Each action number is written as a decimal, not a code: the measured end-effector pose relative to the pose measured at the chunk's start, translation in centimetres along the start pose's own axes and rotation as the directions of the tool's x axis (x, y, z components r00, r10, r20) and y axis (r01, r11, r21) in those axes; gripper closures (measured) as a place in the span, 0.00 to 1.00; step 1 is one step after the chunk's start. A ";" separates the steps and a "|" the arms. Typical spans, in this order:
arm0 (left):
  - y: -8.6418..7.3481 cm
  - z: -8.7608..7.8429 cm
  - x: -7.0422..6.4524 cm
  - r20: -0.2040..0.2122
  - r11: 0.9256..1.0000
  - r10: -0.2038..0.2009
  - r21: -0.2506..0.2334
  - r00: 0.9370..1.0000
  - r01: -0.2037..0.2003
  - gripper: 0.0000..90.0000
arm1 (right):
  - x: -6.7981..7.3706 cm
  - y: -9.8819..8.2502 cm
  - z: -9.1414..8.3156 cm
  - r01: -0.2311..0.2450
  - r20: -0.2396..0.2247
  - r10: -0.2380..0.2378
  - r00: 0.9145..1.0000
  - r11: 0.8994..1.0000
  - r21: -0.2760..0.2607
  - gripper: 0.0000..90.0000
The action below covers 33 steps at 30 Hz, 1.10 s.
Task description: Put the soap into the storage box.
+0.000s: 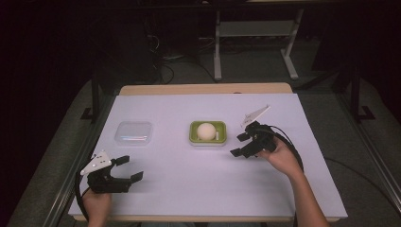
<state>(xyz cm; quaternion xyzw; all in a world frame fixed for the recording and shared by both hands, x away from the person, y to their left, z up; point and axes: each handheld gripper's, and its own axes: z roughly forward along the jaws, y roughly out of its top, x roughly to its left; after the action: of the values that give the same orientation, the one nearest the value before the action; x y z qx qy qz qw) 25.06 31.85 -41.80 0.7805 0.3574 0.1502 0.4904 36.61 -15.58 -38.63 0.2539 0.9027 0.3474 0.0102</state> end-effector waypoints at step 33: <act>0.0 0.1 -0.3 -0.003 1.000 -0.004 0.009 1.000 0.004 0.15 | 3.7 -8.6 -2.1 -0.033 0.014 0.034 0.999 0.998 -0.062 0.31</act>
<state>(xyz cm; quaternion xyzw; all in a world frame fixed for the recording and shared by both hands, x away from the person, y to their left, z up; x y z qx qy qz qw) 24.94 31.59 -41.87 0.7816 0.3604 0.1487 0.4869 29.08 -20.51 -41.89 0.2713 0.8869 0.3733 0.0192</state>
